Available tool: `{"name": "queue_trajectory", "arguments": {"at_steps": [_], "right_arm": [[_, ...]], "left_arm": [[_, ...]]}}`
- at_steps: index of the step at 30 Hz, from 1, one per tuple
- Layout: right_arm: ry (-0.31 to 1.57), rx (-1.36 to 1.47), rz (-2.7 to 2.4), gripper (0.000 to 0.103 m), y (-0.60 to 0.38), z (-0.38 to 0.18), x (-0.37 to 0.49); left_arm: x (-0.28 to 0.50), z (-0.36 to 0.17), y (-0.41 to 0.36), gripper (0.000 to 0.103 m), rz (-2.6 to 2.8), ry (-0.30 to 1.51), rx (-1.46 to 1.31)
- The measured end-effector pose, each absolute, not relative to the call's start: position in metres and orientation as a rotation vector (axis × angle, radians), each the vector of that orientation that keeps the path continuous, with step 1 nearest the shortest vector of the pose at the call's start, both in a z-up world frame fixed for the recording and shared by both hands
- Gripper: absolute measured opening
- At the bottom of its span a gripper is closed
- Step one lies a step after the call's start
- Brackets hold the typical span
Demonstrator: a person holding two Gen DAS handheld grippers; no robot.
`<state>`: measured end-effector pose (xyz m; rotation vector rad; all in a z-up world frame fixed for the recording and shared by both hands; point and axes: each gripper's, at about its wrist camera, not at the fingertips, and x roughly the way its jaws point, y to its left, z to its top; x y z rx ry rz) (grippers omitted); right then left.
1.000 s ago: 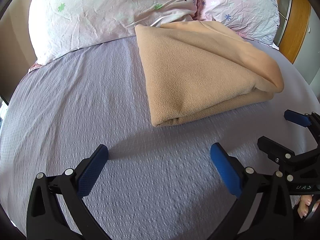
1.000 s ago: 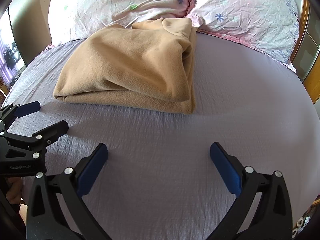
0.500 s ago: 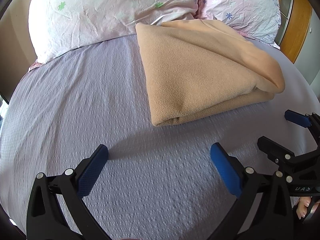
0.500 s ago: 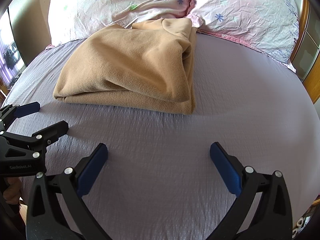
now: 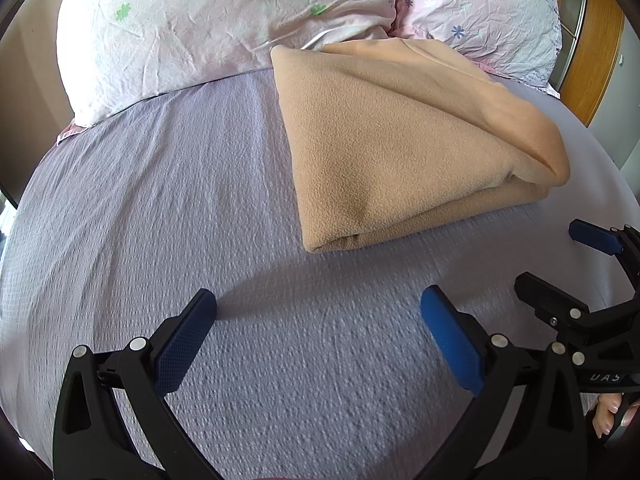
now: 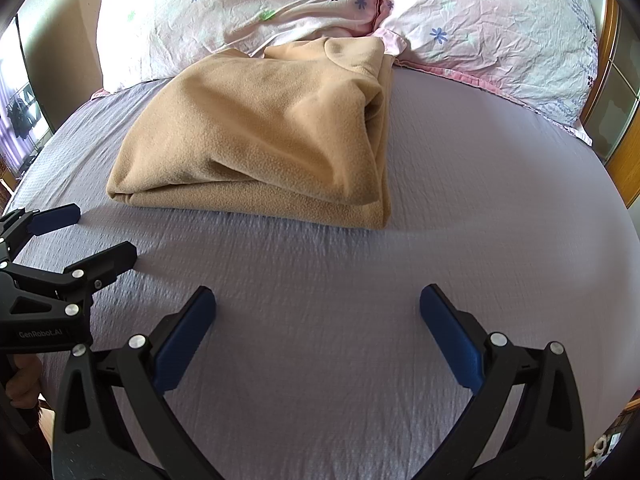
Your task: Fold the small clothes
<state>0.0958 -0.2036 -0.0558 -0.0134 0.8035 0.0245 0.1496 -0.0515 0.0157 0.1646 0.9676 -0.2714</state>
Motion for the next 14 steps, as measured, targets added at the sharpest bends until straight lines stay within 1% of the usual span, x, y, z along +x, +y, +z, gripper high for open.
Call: {"name": "queue_trajectory", "arguments": {"at_steps": [14], "right_arm": [[0.803, -0.014, 0.025, 0.101, -0.2035, -0.0558, 0.0964]], "left_arm": [[0.1488, 0.0144, -0.0516, 0.102, -0.269, 0.961, 0.165]]}}
